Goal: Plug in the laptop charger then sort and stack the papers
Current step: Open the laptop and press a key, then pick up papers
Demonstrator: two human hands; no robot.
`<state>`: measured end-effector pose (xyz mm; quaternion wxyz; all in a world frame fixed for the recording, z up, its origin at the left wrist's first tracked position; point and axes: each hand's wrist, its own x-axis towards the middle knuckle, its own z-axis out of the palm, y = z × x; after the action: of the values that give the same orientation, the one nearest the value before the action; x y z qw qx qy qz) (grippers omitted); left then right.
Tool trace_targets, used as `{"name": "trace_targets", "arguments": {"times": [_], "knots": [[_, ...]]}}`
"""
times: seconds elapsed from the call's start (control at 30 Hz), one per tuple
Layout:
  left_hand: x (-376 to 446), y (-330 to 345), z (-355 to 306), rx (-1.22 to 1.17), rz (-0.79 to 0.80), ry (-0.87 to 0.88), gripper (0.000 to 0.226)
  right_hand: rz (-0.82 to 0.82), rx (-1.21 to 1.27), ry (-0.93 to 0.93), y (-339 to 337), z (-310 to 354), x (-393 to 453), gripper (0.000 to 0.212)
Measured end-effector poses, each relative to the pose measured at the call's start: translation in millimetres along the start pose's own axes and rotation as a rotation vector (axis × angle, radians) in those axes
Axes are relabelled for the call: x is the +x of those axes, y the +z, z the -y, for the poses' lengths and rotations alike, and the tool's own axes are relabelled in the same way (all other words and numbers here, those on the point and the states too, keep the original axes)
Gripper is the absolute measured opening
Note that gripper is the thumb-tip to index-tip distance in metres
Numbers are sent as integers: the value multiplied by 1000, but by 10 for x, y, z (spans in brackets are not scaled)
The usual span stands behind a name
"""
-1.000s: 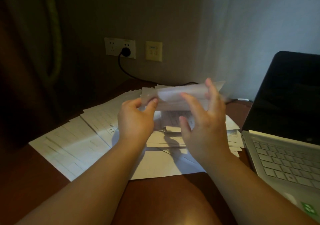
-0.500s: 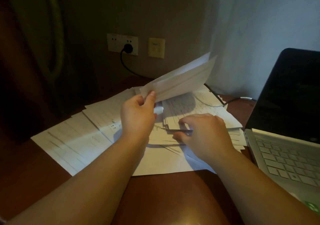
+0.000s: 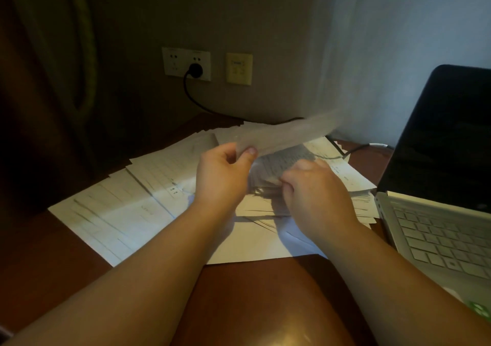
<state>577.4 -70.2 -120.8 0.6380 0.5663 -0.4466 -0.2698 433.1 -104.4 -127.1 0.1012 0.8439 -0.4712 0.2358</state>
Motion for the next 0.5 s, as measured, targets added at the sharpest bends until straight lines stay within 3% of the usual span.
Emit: {"name": "trace_targets", "arguments": {"times": [0.1,0.27,0.37,0.5], "knots": [[-19,7,-5,43,100,55,22,-187,91,43,6,-7,-9,16],[-22,33,-6,130,134,79,28,-403,183,-16,-18,20,-22,14],[-26,38,-2,217,146,147,32,-467,233,-93,-17,25,-23,15],[1,22,47,205,71,171,18,-483,335,-138,-23,92,-36,14]]}}
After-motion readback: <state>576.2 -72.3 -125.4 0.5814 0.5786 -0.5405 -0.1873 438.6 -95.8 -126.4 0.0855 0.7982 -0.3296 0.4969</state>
